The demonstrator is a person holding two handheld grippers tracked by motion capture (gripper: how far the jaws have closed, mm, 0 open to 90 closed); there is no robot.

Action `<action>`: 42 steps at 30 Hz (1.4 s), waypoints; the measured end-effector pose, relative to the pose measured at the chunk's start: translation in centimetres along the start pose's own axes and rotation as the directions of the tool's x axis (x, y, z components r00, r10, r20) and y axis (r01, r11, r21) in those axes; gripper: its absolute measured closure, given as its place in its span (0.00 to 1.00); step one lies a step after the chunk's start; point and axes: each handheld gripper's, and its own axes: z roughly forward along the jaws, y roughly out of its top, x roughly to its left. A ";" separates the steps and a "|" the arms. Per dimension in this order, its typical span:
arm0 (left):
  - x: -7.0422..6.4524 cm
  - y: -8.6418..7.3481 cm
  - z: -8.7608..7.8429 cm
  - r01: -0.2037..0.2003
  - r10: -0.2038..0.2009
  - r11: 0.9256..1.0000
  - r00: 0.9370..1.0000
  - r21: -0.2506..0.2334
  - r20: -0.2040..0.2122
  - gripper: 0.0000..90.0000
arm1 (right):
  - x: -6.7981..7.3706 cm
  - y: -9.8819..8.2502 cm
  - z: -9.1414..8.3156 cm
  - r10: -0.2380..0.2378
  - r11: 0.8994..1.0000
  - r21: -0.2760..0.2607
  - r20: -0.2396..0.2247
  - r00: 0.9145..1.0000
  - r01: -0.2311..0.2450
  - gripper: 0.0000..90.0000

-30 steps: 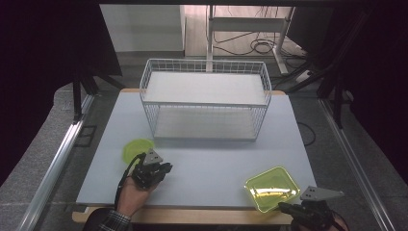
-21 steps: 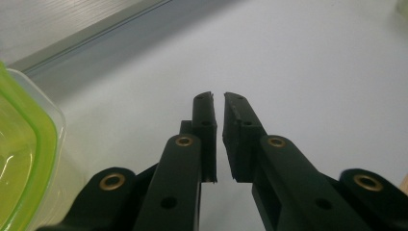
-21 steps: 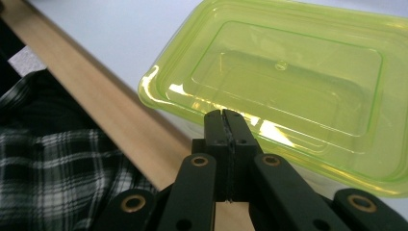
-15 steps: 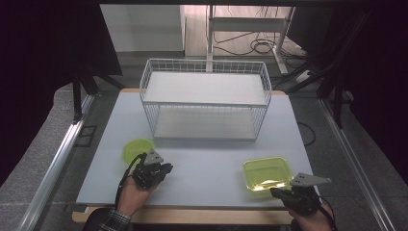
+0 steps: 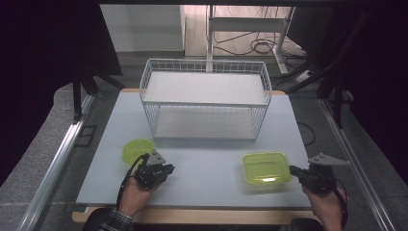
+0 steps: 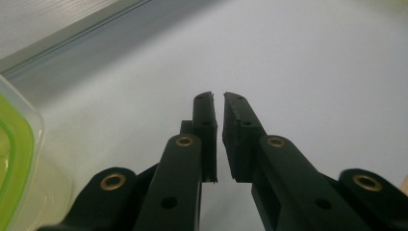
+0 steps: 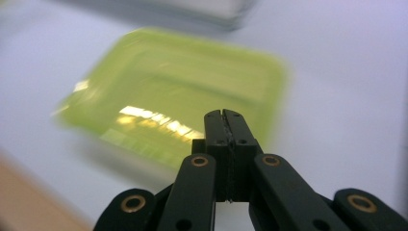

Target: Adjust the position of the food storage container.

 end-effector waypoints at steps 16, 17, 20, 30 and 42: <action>-0.7 0.0 0.6 -0.032 0.032 0.999 0.999 0.009 0.031 0.93 | 0.4 0.6 4.6 0.061 0.993 0.103 -0.049 0.997 -0.056 0.99; -0.7 0.0 0.6 -0.032 0.032 0.999 0.999 0.009 0.031 0.93 | 0.4 0.6 4.6 0.061 0.993 0.103 -0.049 0.997 -0.056 0.99; -0.8 0.0 0.6 -0.034 0.034 0.999 0.999 0.012 0.037 0.93 | 2.5 1.4 5.8 0.035 0.994 0.110 -0.098 0.995 -0.024 0.99; -0.4 -0.3 0.3 -0.025 0.025 1.000 0.999 0.012 0.036 0.92 | 7.2 3.3 8.5 -0.026 0.992 0.112 -0.204 0.979 0.050 0.99; 0.1 -0.5 -0.1 -0.030 0.030 1.000 0.999 0.008 0.018 0.85 | 10.8 3.9 9.5 -0.078 0.990 0.089 -0.269 0.960 0.106 0.99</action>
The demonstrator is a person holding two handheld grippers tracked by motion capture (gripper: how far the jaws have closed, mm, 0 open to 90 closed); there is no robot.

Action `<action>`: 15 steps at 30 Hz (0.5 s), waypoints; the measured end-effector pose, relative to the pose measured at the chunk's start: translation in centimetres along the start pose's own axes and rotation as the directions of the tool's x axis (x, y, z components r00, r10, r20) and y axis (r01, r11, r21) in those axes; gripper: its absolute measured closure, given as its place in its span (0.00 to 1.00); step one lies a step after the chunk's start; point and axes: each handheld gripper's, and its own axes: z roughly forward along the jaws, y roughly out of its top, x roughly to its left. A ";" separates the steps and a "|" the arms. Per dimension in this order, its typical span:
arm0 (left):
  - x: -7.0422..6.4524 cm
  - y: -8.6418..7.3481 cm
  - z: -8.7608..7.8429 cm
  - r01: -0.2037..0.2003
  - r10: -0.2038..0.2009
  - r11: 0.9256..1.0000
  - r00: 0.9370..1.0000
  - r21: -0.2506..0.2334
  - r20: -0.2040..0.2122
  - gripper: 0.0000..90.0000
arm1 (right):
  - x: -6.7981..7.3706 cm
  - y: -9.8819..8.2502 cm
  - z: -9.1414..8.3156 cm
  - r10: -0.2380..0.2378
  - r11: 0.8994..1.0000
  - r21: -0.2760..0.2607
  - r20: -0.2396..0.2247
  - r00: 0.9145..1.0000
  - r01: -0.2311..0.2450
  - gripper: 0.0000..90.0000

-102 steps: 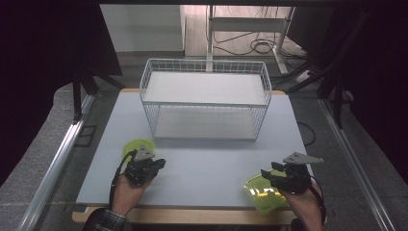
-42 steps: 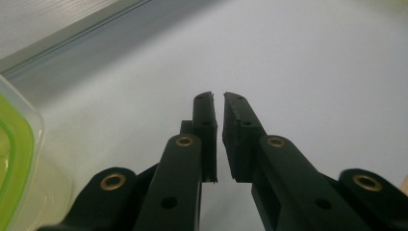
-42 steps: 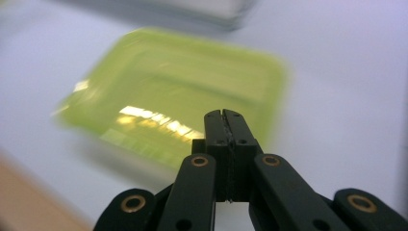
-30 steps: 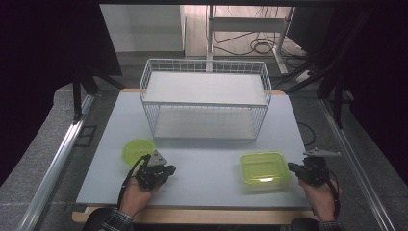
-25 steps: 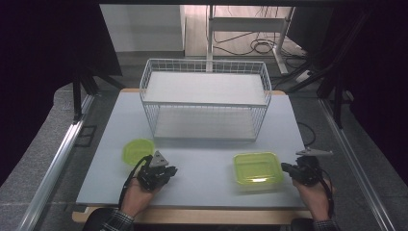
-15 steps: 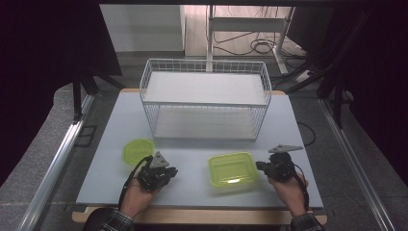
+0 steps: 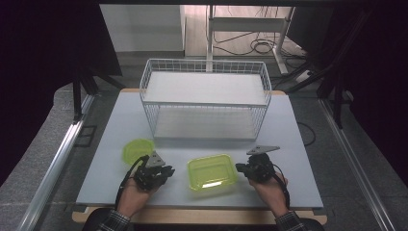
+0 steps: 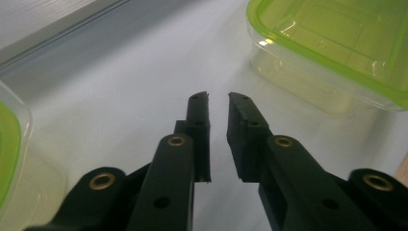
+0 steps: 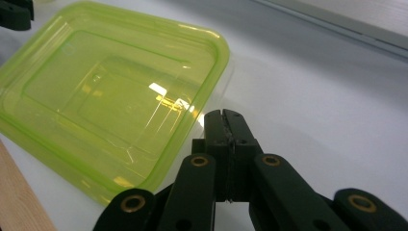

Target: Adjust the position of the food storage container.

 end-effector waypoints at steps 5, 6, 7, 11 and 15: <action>0.1 -0.3 0.1 -0.023 0.023 1.000 1.000 0.001 -0.008 0.71 | -0.5 -0.4 -0.9 -0.006 1.000 -0.029 -0.005 1.000 0.006 0.78; 0.1 -0.3 0.1 -0.030 0.030 1.000 1.000 0.003 -0.010 0.66 | -0.6 -0.6 -1.0 -0.004 0.999 -0.038 -0.004 1.000 0.004 0.68; 0.1 -0.4 0.2 -0.035 0.035 0.999 0.999 0.005 -0.011 0.62 | -0.7 -0.8 -1.1 -0.007 0.999 -0.040 -0.002 1.000 0.007 0.59; 0.0 -0.5 0.4 -0.043 0.044 0.999 0.999 0.007 -0.016 0.44 | -1.4 -1.3 -1.0 -0.012 0.998 -0.054 0.029 1.000 0.013 0.31; 0.1 -0.5 0.6 -0.033 0.033 0.999 0.999 0.002 -0.013 0.32 | -1.5 -1.3 -1.1 -0.010 0.997 -0.071 0.029 1.000 0.012 0.22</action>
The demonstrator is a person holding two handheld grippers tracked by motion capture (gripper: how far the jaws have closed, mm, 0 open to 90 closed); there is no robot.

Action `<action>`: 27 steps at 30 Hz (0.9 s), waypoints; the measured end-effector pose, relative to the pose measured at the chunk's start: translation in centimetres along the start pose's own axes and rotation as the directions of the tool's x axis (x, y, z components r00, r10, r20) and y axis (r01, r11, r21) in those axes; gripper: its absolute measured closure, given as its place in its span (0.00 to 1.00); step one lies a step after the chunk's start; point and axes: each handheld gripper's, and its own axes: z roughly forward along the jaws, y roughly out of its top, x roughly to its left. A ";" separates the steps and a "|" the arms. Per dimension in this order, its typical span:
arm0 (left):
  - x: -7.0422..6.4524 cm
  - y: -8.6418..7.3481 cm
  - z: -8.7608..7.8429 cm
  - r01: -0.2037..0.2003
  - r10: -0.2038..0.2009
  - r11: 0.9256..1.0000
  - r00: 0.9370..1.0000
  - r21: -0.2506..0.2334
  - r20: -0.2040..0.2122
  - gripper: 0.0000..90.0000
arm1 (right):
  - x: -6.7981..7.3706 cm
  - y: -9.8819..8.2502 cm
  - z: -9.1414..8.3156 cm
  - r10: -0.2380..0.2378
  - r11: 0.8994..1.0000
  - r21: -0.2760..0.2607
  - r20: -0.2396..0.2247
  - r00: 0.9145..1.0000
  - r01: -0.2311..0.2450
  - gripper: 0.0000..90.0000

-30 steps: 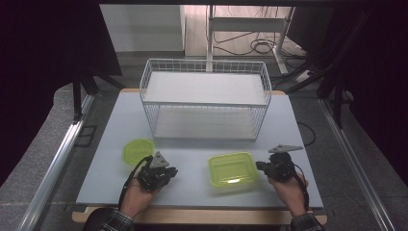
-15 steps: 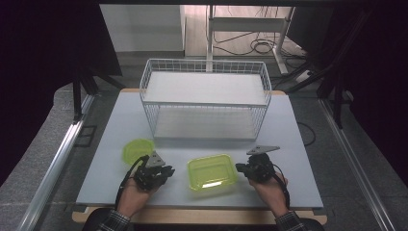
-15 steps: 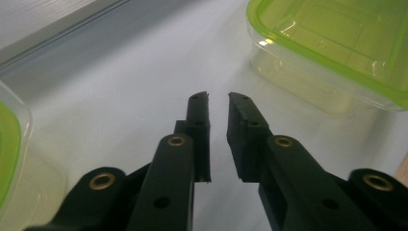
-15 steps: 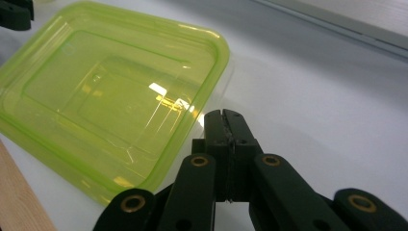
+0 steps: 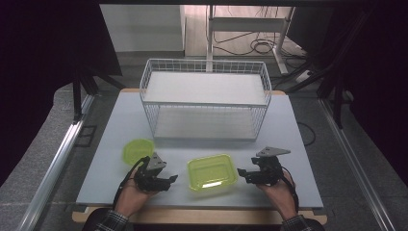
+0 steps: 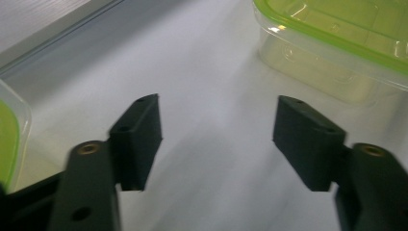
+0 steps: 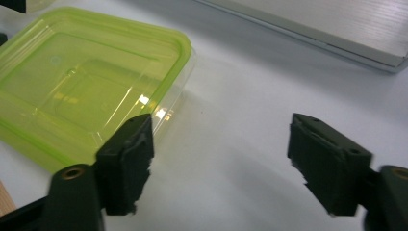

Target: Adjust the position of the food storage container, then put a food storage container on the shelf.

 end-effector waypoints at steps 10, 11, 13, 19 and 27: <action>0.1 -0.2 0.3 0.004 -0.004 1.000 1.000 -0.024 -0.006 0.05 | 0.1 0.0 0.4 0.029 1.000 -0.007 -0.030 0.999 -0.029 0.06; 0.1 -0.3 0.3 0.001 -0.001 0.999 1.000 -0.038 0.002 0.05 | 0.1 0.0 0.5 0.031 0.999 -0.008 -0.033 0.999 -0.032 0.06; 0.2 -0.3 0.3 -0.002 0.002 0.999 1.000 -0.044 0.003 0.04 | 0.1 0.0 0.5 0.033 0.999 -0.009 -0.042 0.999 -0.034 0.06; 0.2 -0.4 0.6 -0.021 0.021 0.999 1.000 -0.050 0.001 0.04 | 0.3 0.4 0.8 0.059 0.998 -0.004 -0.093 0.994 -0.060 0.06; 0.0 -0.5 0.9 -0.054 0.054 0.998 0.998 -0.025 -0.012 0.04 | 0.6 1.2 1.4 0.094 0.995 0.035 -0.153 0.984 -0.090 0.09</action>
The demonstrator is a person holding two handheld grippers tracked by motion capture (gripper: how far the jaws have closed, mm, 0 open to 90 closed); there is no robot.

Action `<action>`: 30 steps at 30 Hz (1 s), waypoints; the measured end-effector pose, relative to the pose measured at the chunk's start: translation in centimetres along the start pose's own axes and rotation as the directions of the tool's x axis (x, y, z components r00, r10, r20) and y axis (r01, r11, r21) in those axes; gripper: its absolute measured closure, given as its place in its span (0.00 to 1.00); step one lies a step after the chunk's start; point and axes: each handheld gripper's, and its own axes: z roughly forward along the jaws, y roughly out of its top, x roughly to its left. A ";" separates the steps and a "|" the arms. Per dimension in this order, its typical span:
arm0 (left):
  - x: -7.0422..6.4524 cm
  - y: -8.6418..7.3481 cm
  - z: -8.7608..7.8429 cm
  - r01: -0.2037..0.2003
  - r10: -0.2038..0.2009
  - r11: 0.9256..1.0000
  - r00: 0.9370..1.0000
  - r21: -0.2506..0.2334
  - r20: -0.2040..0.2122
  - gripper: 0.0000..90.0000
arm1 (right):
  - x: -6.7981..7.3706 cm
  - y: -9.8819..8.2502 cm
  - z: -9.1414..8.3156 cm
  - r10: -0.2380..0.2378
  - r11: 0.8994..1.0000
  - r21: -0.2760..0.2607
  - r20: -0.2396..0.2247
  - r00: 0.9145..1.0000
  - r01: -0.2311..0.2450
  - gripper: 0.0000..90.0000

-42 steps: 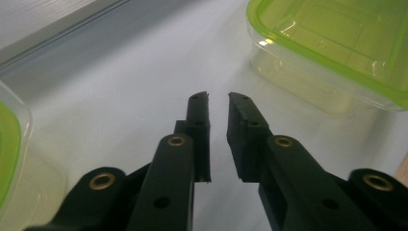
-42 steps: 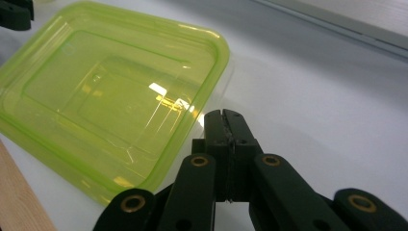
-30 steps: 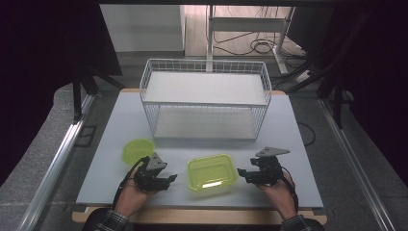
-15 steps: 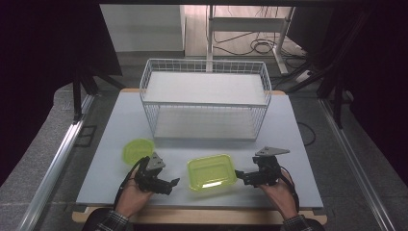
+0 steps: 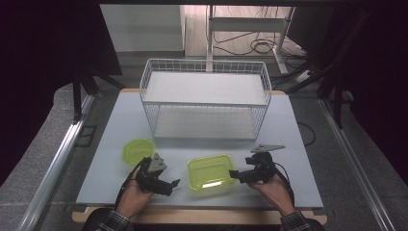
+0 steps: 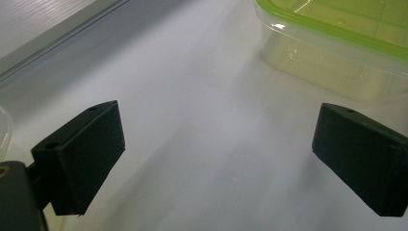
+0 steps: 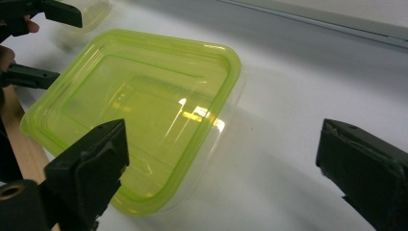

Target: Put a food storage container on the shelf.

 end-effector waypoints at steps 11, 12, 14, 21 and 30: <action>-0.1 0.0 0.2 -0.011 0.011 1.000 1.000 0.009 0.003 0.04 | -1.7 0.9 1.1 0.154 0.987 0.060 -0.120 0.981 -0.147 0.48; -0.2 0.0 0.2 -0.011 0.011 1.000 1.000 0.010 0.004 0.04 | -1.8 1.0 1.2 0.170 0.984 0.066 -0.135 0.976 -0.163 0.50; -0.2 0.0 0.3 -0.012 0.012 1.000 1.000 0.010 0.004 0.04 | -2.0 1.0 1.4 0.189 0.981 0.076 -0.143 0.971 -0.179 0.52; -0.3 0.0 0.3 -0.024 0.024 1.000 1.000 0.014 0.003 0.04 | -2.5 1.0 2.1 0.286 0.955 0.134 -0.190 0.939 -0.264 0.70; -0.2 0.0 0.2 -0.038 0.039 0.999 0.999 0.017 -0.003 0.05 | -3.6 0.8 2.3 0.434 0.900 0.180 -0.300 0.850 -0.396 0.89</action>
